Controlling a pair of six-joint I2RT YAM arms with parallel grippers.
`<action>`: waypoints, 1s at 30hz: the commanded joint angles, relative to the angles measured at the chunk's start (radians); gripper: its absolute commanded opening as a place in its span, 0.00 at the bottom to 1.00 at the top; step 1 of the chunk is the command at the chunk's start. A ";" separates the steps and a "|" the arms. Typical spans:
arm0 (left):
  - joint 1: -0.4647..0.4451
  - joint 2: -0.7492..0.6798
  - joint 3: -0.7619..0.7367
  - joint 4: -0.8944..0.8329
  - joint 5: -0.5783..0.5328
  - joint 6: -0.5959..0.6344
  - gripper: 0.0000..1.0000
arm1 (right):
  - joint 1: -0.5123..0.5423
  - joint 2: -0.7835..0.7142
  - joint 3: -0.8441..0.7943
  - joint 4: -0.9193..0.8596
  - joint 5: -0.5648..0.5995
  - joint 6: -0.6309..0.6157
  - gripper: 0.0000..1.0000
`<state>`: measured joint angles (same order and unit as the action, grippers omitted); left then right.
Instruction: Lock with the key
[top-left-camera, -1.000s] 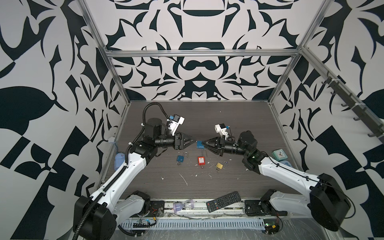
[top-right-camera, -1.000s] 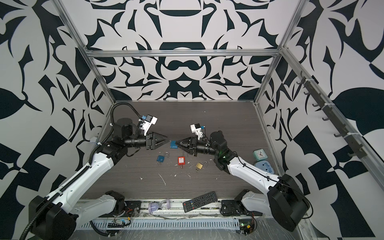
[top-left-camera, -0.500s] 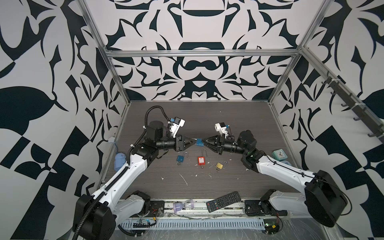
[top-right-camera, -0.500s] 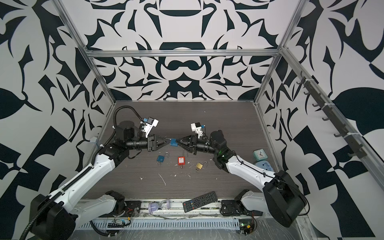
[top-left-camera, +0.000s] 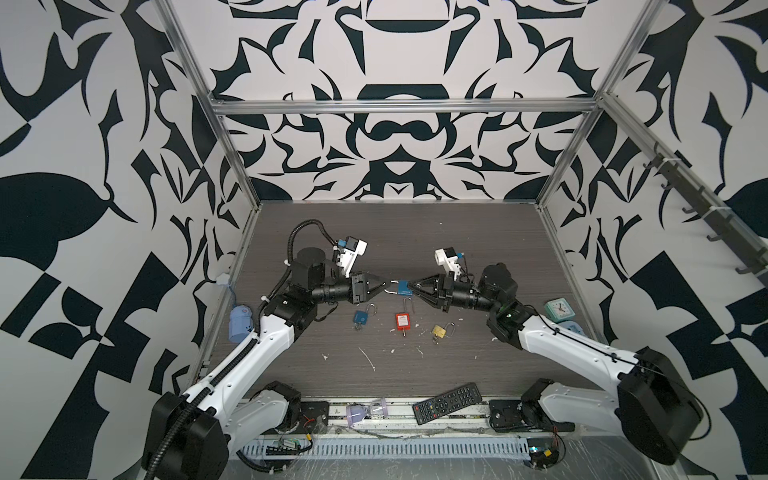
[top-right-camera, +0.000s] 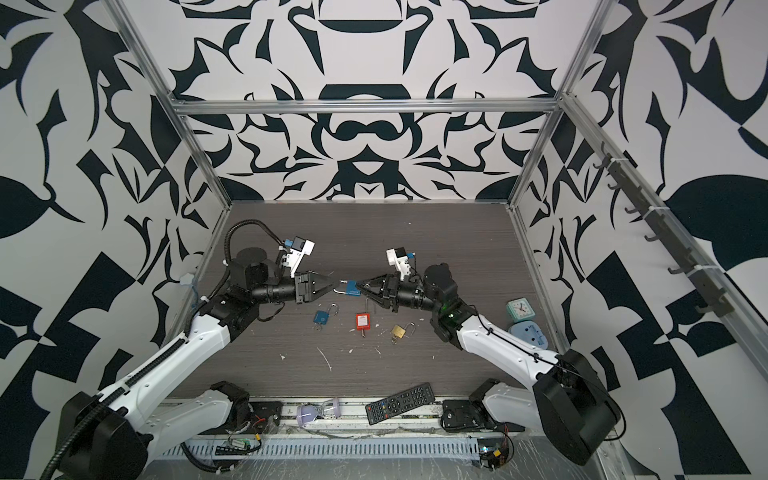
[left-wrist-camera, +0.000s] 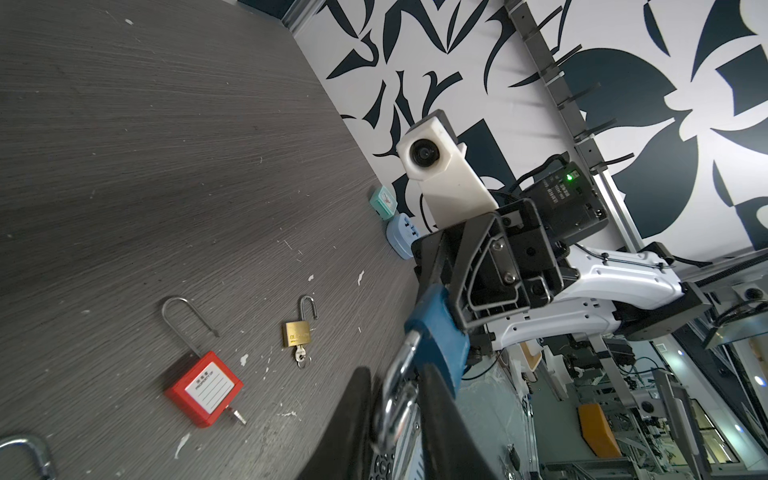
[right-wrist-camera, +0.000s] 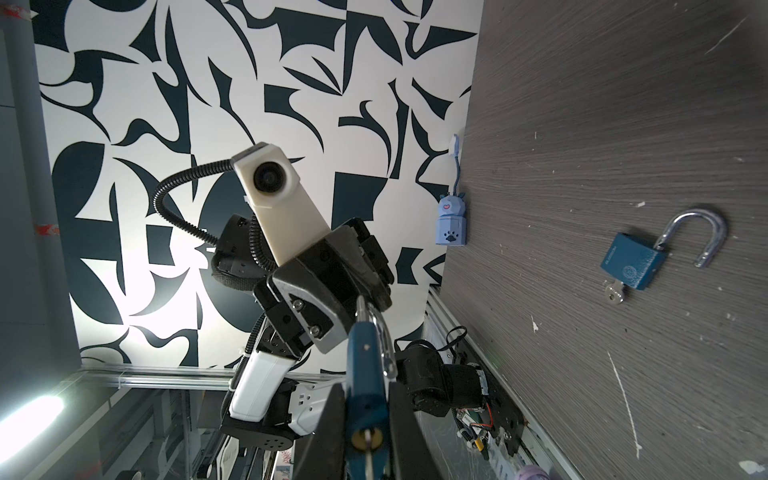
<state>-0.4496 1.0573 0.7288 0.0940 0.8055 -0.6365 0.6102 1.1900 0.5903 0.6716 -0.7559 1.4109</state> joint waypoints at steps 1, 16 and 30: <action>-0.022 -0.020 0.006 0.036 0.011 -0.023 0.24 | -0.003 -0.014 0.000 0.073 0.003 -0.017 0.00; -0.097 -0.008 0.017 0.063 -0.051 -0.105 0.00 | -0.003 -0.049 0.021 -0.068 -0.016 -0.199 0.00; -0.139 0.056 -0.014 0.302 -0.044 -0.280 0.00 | -0.003 -0.091 -0.039 -0.064 -0.052 -0.366 0.00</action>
<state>-0.5598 1.1027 0.6987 0.2672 0.7525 -0.8726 0.5762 1.1049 0.5613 0.5953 -0.7464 1.1114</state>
